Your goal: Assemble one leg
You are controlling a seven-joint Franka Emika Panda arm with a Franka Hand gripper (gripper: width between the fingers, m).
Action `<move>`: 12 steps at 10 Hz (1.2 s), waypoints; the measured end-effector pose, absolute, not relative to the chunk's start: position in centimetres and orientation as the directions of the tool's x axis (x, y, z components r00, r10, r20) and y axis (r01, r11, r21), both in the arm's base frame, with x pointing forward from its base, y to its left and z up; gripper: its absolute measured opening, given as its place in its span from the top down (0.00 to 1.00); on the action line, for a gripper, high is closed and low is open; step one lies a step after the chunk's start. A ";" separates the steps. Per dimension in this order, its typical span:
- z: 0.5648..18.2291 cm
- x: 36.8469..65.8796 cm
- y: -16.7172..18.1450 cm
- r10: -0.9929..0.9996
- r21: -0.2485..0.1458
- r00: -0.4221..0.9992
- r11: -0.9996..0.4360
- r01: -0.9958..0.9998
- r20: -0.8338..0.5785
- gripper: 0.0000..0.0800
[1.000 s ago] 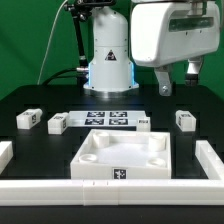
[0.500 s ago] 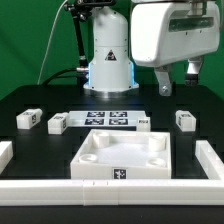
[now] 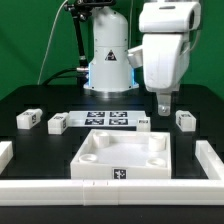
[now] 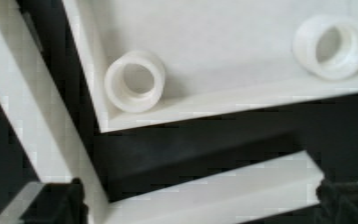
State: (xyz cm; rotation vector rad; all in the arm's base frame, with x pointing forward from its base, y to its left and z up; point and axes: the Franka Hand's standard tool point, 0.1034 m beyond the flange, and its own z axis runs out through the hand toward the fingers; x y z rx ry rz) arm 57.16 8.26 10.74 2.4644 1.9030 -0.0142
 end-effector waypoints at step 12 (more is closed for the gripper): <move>5.4 50.0 4.4 0.974 -0.038 0.224 -0.225 0.974 -0.024 0.19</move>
Offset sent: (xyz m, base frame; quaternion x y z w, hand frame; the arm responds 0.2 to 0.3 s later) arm 0.0000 0.0000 0.0000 0.0000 0.0000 0.0000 1.0000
